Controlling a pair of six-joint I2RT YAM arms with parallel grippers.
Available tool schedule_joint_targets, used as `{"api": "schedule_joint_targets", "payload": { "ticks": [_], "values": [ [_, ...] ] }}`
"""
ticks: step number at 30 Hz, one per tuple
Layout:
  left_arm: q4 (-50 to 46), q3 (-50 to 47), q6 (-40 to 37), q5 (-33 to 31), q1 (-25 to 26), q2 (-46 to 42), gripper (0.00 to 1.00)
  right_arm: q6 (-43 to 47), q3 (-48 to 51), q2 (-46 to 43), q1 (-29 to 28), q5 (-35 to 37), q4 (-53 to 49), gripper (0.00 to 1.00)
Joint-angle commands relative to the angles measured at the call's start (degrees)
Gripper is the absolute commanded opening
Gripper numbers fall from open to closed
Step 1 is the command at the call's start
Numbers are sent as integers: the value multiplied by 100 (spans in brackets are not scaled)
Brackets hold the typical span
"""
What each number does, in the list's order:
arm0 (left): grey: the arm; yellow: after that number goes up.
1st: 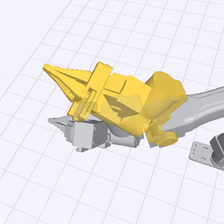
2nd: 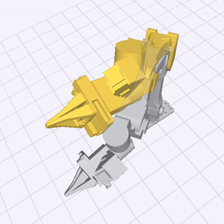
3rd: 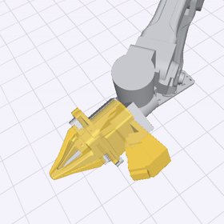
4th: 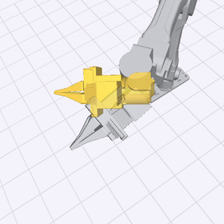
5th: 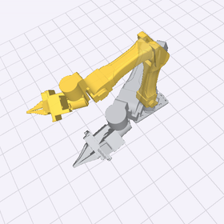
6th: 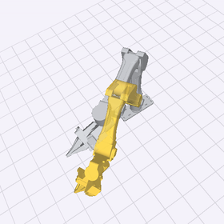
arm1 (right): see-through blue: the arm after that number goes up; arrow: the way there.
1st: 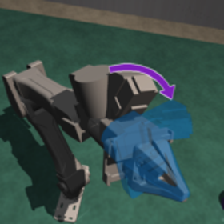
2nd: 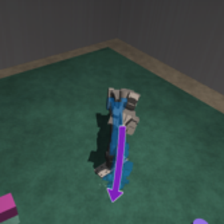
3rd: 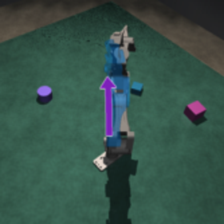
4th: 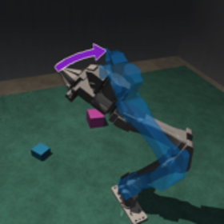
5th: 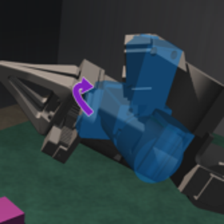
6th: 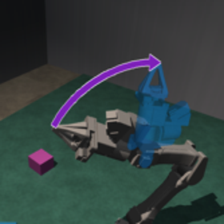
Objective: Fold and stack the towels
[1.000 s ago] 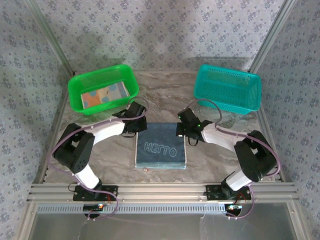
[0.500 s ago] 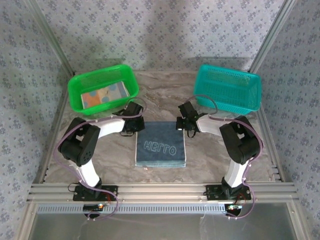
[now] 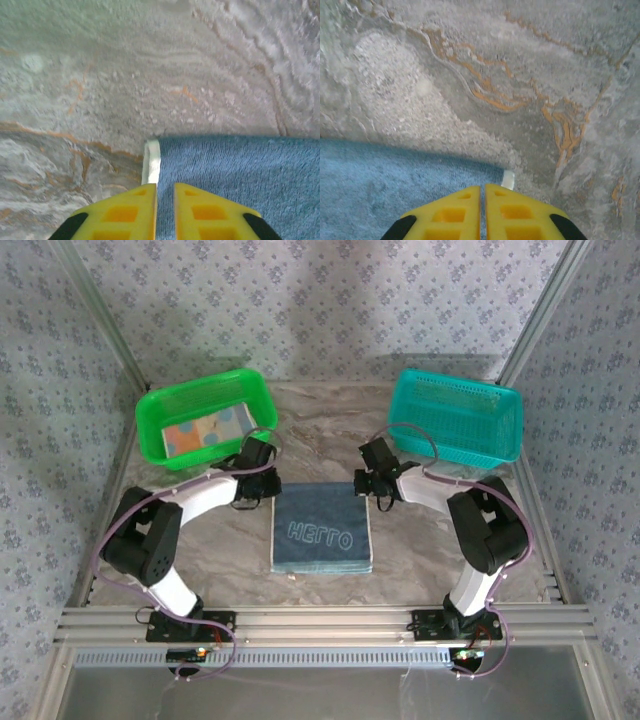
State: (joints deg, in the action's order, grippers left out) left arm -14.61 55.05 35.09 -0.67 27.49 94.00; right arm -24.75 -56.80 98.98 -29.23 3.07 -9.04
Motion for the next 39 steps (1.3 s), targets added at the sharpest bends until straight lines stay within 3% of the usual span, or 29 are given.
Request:
{"api": "schedule_joint_targets", "payload": {
  "ticks": [1,3,7,26,34,39],
  "values": [
    [-149,281,-194,26,-90,143,23,-21,-240,25,80,128,-265,15],
    [-109,351,-213,71,-99,299,28,-114,-261,129,112,174,-270,25],
    [56,390,-222,172,-99,565,28,-183,-294,251,174,232,-222,30],
    [146,467,-297,185,-95,1103,30,-196,-617,818,251,-22,-155,34],
    [169,442,-271,230,-86,1218,26,-212,-573,991,215,-83,-114,26],
    [200,462,-248,251,-25,1259,19,-239,-511,1011,185,-87,-68,12]
  ]
}}
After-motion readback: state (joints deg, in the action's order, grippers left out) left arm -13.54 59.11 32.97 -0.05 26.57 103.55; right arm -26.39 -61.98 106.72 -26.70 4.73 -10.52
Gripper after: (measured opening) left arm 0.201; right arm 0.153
